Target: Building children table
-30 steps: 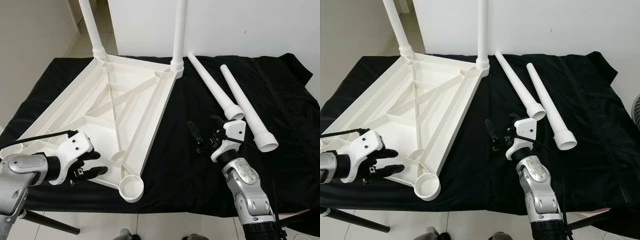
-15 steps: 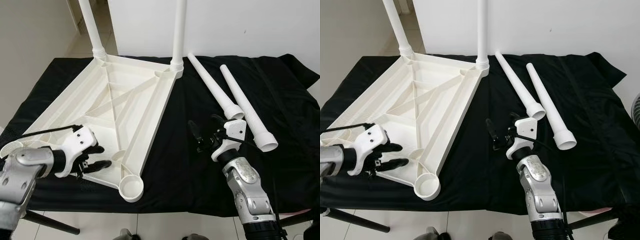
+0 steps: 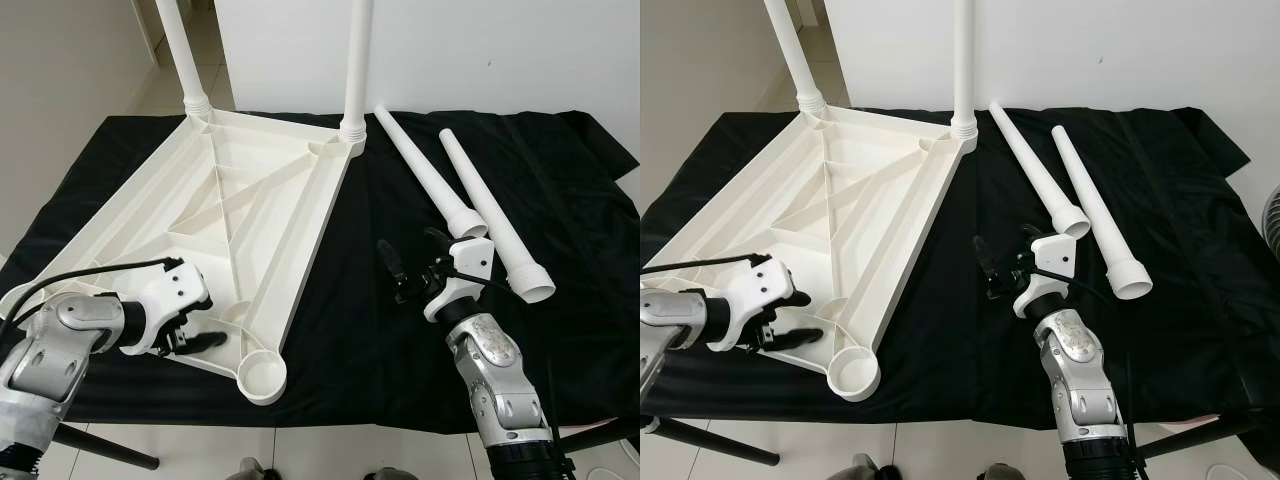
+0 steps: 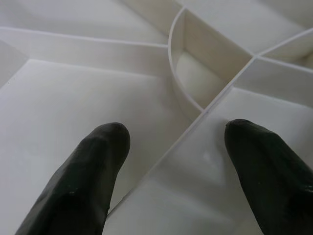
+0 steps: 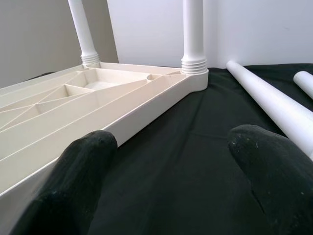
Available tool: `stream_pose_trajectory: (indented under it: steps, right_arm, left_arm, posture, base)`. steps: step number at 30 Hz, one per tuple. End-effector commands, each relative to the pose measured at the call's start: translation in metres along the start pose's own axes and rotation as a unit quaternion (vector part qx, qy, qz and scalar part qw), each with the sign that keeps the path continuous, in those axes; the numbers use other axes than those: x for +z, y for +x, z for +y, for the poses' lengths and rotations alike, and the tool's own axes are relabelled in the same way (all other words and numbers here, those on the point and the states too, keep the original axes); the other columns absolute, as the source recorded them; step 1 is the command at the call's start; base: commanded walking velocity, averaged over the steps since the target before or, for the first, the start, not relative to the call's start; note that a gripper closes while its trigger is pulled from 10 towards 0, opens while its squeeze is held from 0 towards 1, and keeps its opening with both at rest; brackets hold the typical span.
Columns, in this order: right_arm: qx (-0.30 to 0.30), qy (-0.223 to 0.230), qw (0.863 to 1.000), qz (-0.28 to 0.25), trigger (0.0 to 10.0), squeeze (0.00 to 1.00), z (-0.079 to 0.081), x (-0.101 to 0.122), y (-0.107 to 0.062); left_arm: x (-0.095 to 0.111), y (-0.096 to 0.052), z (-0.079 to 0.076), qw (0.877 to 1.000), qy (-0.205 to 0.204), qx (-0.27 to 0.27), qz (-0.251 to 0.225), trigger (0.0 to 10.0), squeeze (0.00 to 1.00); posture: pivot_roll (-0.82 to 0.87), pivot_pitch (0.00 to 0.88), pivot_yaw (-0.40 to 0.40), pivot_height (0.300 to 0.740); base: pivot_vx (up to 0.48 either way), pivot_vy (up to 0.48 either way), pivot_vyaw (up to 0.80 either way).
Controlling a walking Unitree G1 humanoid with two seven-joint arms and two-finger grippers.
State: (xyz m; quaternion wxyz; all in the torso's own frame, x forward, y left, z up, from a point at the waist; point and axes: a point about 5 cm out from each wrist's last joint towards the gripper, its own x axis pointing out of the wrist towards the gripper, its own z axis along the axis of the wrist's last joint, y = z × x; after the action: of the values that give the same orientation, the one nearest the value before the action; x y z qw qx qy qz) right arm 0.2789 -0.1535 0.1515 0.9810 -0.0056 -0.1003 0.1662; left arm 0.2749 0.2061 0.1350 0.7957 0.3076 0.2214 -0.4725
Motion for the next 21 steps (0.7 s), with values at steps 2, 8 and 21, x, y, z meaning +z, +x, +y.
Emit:
stream_pose_trajectory:
  steps: [2,8,21]
  right_arm:
    - [0.001,-0.003,1.0,-0.003,10.0,0.0,0.001,0.001,0.002]
    - [0.004,-0.003,1.0,-0.003,10.0,0.0,0.001,0.001,0.004]
    - [0.005,-0.001,1.0,-0.005,10.0,0.0,0.003,0.002,0.004]
  left_arm:
    - [-0.009,0.003,0.004,0.999,0.015,0.032,0.033,10.0,0.0]
    - [-0.007,0.011,0.012,0.997,0.019,0.061,0.033,10.0,0.0]
    - [0.009,0.034,0.012,0.996,-0.001,0.083,-0.016,0.0,0.0]
  posture:
    - [-0.13,0.062,0.079,0.74]
    - [-0.13,0.062,0.076,0.74]
    - [-0.14,0.067,0.082,0.74]
  base:
    - [0.0,0.0,0.0]
    - [0.0,0.0,0.0]
    - [0.0,0.0,0.0]
